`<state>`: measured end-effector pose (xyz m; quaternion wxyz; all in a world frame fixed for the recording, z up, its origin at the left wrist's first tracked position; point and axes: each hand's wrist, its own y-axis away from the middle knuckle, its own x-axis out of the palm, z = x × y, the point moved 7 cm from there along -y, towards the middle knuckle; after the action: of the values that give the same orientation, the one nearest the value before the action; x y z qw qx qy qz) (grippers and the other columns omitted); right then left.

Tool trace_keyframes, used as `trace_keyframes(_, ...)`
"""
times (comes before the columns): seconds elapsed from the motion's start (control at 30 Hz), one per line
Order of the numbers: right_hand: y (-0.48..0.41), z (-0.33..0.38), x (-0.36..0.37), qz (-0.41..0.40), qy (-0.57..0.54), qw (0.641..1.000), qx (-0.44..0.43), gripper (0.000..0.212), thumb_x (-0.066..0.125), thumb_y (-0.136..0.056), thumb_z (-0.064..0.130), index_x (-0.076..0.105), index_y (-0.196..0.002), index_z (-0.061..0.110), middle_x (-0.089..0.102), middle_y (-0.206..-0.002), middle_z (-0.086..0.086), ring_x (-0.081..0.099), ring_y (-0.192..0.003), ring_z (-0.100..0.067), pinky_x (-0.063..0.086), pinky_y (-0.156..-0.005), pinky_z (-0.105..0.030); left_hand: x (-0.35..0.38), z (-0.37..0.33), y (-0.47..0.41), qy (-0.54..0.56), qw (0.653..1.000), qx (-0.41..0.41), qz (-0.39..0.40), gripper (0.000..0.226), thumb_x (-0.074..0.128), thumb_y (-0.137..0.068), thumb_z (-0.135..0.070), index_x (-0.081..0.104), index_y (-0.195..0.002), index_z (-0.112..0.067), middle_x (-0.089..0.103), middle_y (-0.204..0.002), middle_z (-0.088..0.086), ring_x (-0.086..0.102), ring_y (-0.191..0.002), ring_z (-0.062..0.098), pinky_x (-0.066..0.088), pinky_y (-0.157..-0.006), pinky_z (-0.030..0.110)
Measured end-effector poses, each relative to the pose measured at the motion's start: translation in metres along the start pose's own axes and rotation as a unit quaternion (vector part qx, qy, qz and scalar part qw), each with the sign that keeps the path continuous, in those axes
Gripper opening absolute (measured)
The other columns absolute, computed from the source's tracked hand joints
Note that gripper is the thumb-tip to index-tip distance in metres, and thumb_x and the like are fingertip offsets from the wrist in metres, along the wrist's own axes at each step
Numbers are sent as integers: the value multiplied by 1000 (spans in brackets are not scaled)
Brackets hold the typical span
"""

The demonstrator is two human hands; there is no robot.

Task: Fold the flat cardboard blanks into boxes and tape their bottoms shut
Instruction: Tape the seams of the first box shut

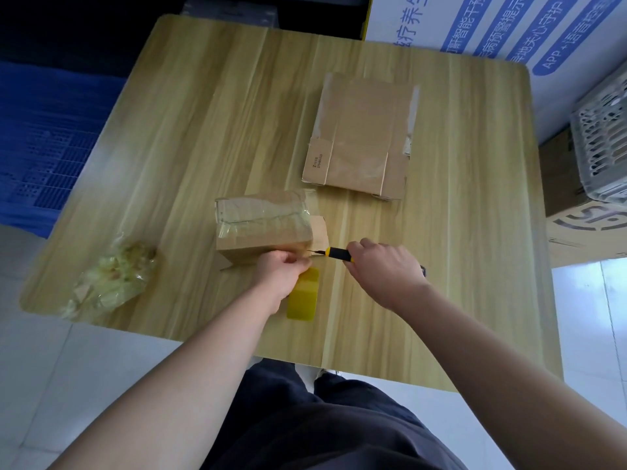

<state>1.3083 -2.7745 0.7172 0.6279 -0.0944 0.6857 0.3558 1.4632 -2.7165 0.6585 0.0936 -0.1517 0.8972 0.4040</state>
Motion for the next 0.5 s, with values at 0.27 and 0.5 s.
trace_keyframes(0.27, -9, 10, -2, 40, 32, 999, 10, 14, 39, -100, 11, 50, -107, 14, 43, -83, -1, 44, -62, -19, 31, -56, -31, -2, 2, -7, 6, 1000, -22, 18, 10, 72, -86, -24, 64, -81, -19, 68, -93, 2, 64, -93, 25, 51, -89, 37)
trace_keyframes(0.5, -15, 15, 0, 53, 9, 998, 19, 14, 39, -99, 9, 51, -104, 14, 41, -77, 0, 40, -55, -16, 33, -57, -32, -11, -1, -13, -29, 999, -21, 13, 13, 70, -87, -22, 64, -96, -15, 67, -93, 3, 61, -87, 22, 47, -76, 31)
